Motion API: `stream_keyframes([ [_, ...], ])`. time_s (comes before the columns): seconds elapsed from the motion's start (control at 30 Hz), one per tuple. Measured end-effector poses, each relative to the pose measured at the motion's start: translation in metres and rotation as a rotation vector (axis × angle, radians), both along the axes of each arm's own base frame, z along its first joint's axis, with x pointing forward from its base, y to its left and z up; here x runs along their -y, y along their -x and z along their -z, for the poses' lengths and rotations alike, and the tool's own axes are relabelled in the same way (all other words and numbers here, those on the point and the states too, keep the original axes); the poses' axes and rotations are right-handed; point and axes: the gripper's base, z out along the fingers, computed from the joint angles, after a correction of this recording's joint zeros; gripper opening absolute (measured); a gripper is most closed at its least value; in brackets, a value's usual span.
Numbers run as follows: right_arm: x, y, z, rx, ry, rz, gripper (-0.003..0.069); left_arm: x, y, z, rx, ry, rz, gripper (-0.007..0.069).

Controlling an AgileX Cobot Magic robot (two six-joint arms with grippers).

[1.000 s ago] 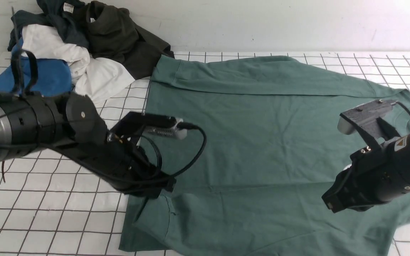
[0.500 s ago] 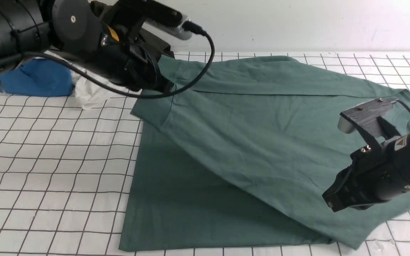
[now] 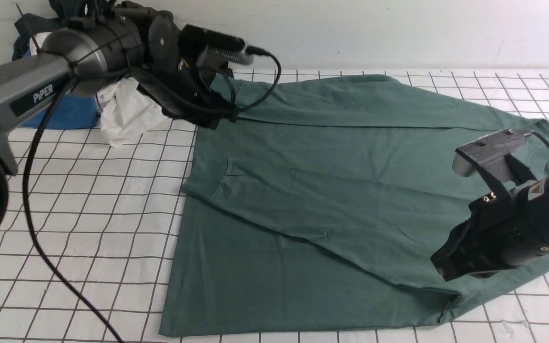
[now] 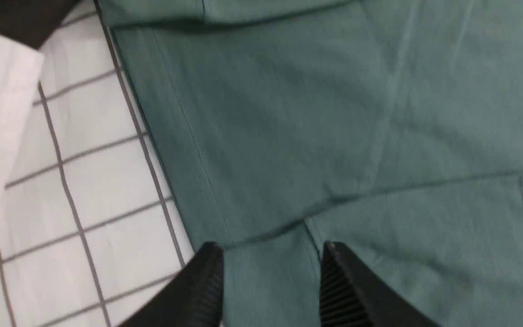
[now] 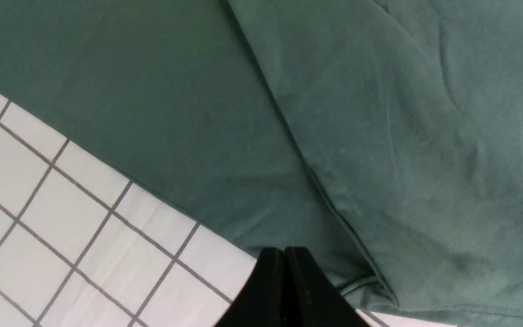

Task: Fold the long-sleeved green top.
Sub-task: Use the left arm to clamp the cuff farthest from it

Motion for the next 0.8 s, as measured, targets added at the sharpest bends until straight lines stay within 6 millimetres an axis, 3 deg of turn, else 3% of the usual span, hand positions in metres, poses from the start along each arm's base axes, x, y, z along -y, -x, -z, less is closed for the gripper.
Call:
stream_keyframes([
  [0.07,0.0,-0.001,0.0,0.008,0.0,0.002,-0.001,-0.002,-0.009,-0.001,-0.01,0.001,-0.002,0.0328],
  [0.1,-0.001,-0.004,0.003,0.011,0.0,0.005,-0.001,-0.004,-0.026,-0.01,0.022,0.01,-0.007,0.0361],
  [0.2,-0.002,-0.006,0.008,-0.006,-0.004,0.011,-0.001,-0.007,-0.044,-0.004,0.047,0.015,-0.016,0.0374],
  [0.23,-0.004,-0.009,0.014,-0.032,-0.009,0.016,-0.001,-0.01,-0.059,0.012,0.062,0.019,-0.034,0.0375],
  [0.3,-0.005,-0.012,0.022,-0.058,-0.005,0.014,-0.001,-0.012,-0.07,0.024,0.083,0.043,-0.075,0.0375],
  [0.6,-0.01,-0.022,0.05,-0.145,-0.001,0.008,-0.001,-0.016,-0.108,0.091,0.223,0.213,-0.266,0.0384],
  [0.7,-0.01,-0.022,0.051,-0.144,-0.003,0.003,-0.001,-0.016,-0.112,0.108,0.226,0.24,-0.296,0.0358],
  [0.73,-0.011,-0.022,0.05,-0.142,-0.008,0.001,-0.001,-0.016,-0.112,0.121,0.206,0.247,-0.312,0.0316],
  [0.77,-0.011,-0.022,0.05,-0.142,-0.008,0.002,-0.001,-0.016,-0.112,0.123,0.204,0.246,-0.312,0.0316],
  [0.8,-0.012,-0.022,0.05,-0.141,-0.016,-0.001,-0.001,-0.016,-0.114,0.128,0.213,0.244,-0.316,0.0259],
])
